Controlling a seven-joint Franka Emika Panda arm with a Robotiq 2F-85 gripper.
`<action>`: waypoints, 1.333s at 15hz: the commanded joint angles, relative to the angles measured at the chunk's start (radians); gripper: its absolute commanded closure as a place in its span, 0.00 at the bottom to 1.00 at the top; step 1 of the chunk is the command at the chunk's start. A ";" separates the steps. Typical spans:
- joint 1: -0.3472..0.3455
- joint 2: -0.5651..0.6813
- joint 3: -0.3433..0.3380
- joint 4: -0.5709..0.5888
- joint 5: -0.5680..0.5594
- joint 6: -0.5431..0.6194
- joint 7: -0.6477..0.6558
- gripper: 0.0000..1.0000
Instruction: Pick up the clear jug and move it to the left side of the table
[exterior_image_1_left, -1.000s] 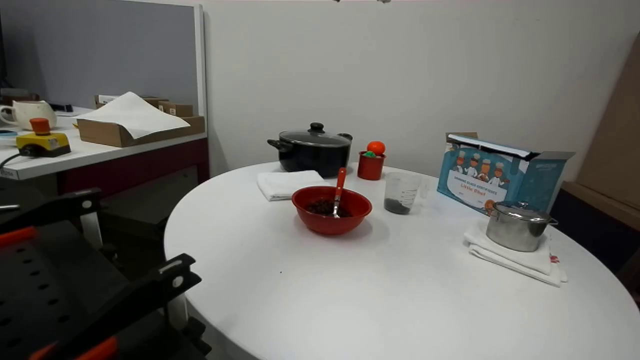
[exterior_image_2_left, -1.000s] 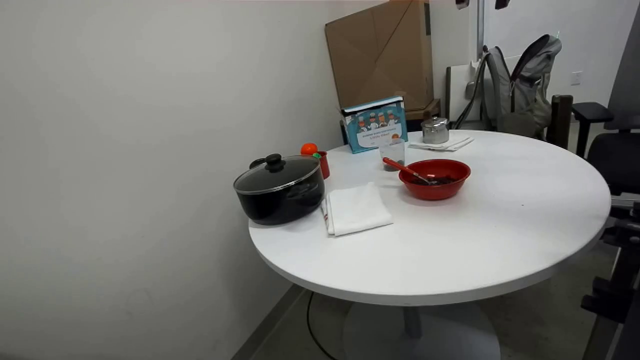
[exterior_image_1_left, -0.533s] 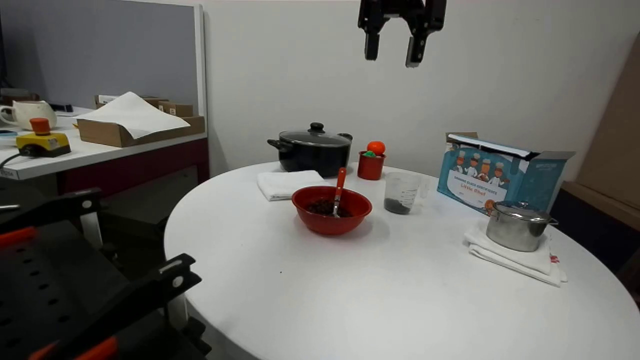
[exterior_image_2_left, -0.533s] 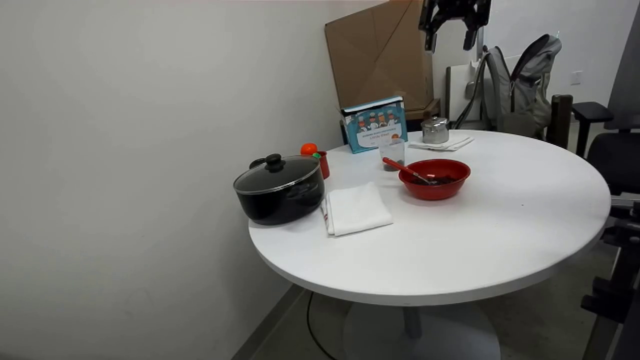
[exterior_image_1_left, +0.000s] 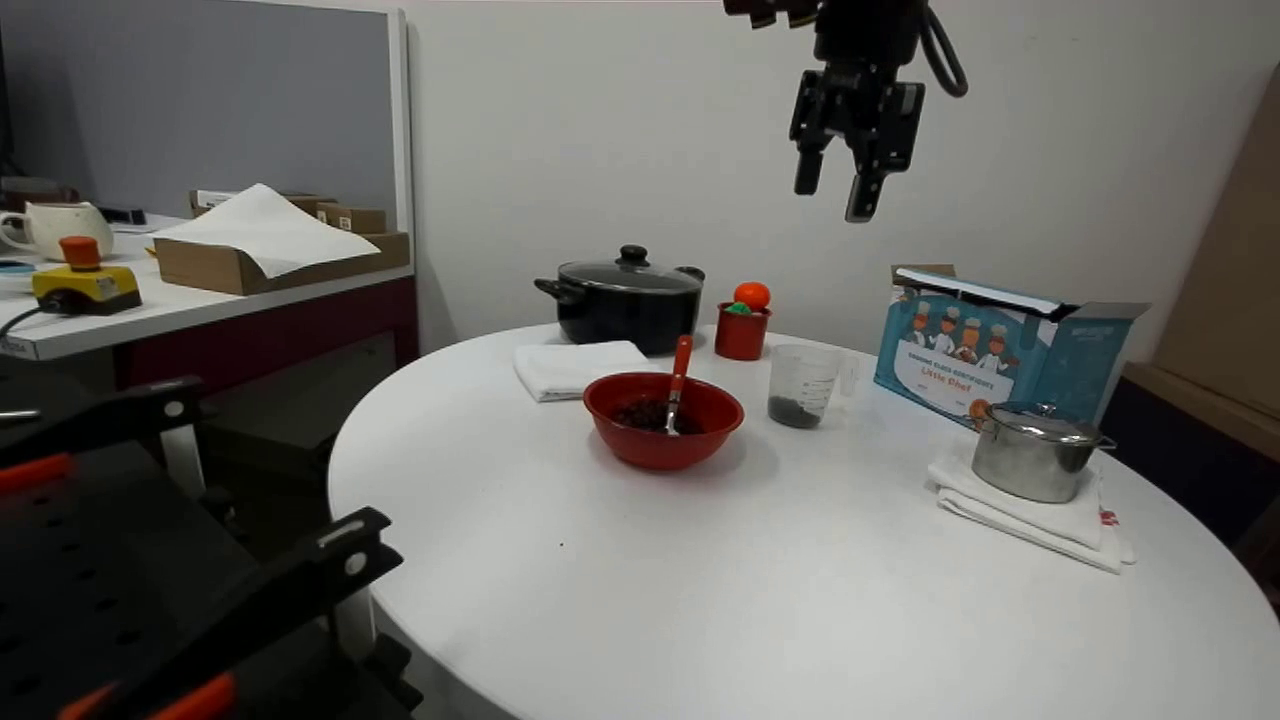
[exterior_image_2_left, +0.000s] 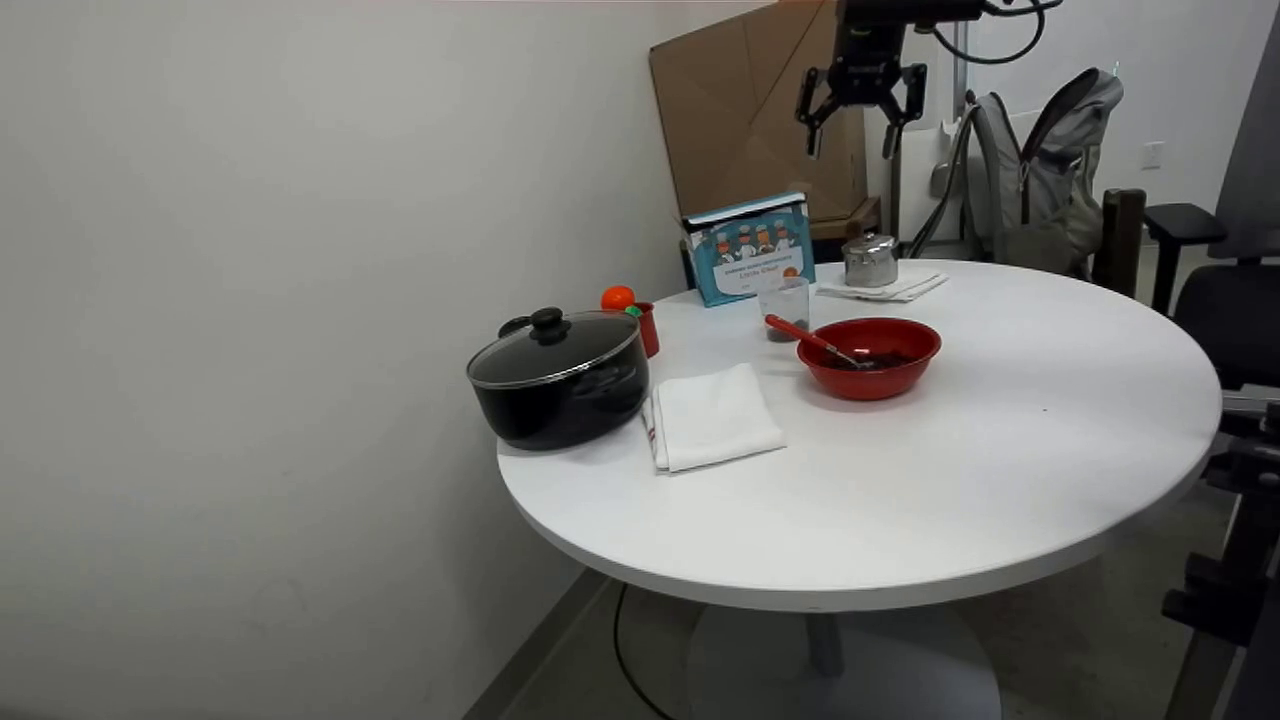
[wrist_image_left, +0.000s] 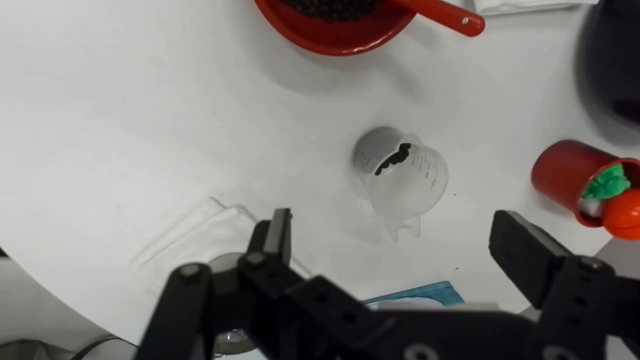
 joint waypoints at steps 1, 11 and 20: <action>-0.005 0.175 0.008 0.188 0.018 -0.055 0.095 0.00; 0.038 0.505 0.001 0.510 -0.017 -0.090 0.243 0.00; 0.038 0.647 -0.032 0.637 -0.037 -0.158 0.283 0.00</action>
